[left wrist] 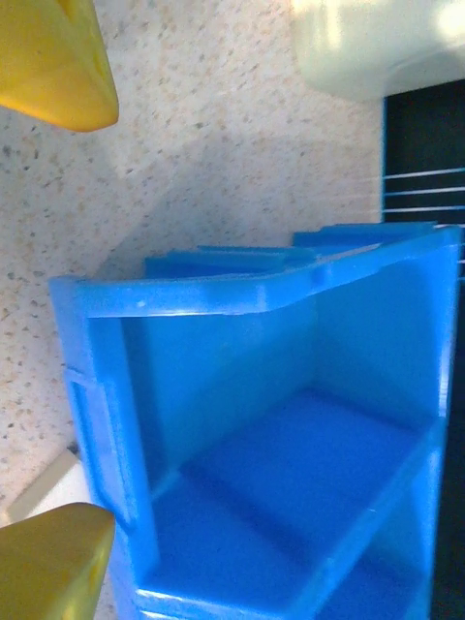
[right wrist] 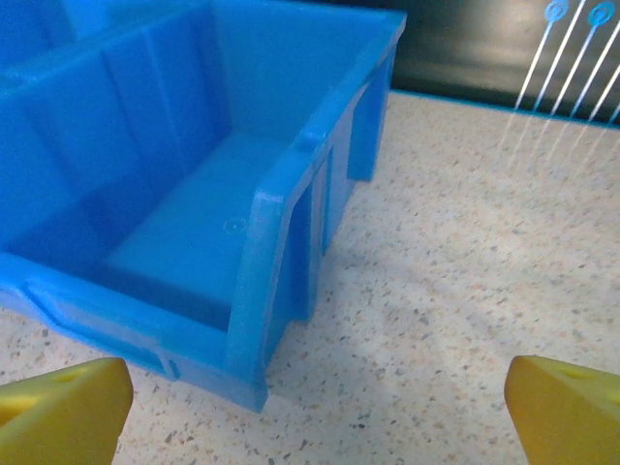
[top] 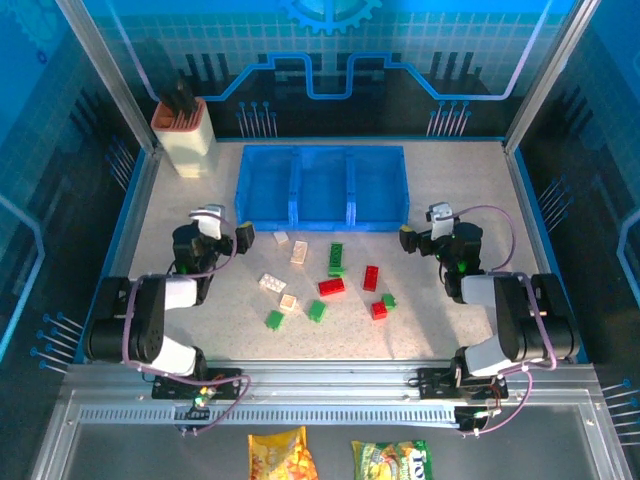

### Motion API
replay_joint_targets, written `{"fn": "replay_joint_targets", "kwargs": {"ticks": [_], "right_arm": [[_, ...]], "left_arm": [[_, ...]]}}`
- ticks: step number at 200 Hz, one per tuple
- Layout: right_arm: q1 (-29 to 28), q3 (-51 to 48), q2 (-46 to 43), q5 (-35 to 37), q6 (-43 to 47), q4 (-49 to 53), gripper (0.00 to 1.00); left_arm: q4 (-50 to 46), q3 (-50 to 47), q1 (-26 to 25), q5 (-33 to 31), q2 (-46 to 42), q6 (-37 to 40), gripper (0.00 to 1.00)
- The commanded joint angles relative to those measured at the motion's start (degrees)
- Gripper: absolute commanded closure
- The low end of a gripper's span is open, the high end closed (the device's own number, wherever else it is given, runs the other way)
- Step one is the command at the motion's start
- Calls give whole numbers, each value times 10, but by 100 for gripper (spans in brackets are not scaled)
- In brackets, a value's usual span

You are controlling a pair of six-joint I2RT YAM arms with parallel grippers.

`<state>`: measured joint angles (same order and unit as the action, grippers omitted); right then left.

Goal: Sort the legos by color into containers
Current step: Pick up the lego from the bottom-center of the table.

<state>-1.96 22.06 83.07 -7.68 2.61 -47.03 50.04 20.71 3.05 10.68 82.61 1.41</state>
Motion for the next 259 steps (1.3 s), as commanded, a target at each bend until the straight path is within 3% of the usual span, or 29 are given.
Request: {"fn": "replay_joint_targets", "kwargs": {"ticks": [1, 40, 66, 84, 135, 168, 207, 259], "right_arm": [[-12, 8, -40, 36, 0, 52, 0], [-31, 53, -91, 85, -5, 190, 0], [-42, 111, -118, 108, -24, 341, 0], [-51, 155, -128, 116, -45, 444, 1], [-105, 245, -148, 153, -130, 662, 5], [-153, 280, -142, 186, -188, 776, 8], [-206, 325, -132, 181, -241, 881, 14], [-291, 349, -116, 197, -294, 974, 16]], "left_arm": [[-35, -2, -2, -26, -45, -12, 1], [-138, 26, -22, -96, -105, -29, 1], [-263, 65, -24, -213, -145, -137, 1], [-349, 90, -24, -233, -174, -169, 1], [-589, 179, -23, -191, -237, -227, 1], [-711, 241, -23, -106, -243, -249, 1], [-823, 325, -23, -35, -226, -191, 1], [-849, 379, -23, -40, -193, -106, 1]]}}
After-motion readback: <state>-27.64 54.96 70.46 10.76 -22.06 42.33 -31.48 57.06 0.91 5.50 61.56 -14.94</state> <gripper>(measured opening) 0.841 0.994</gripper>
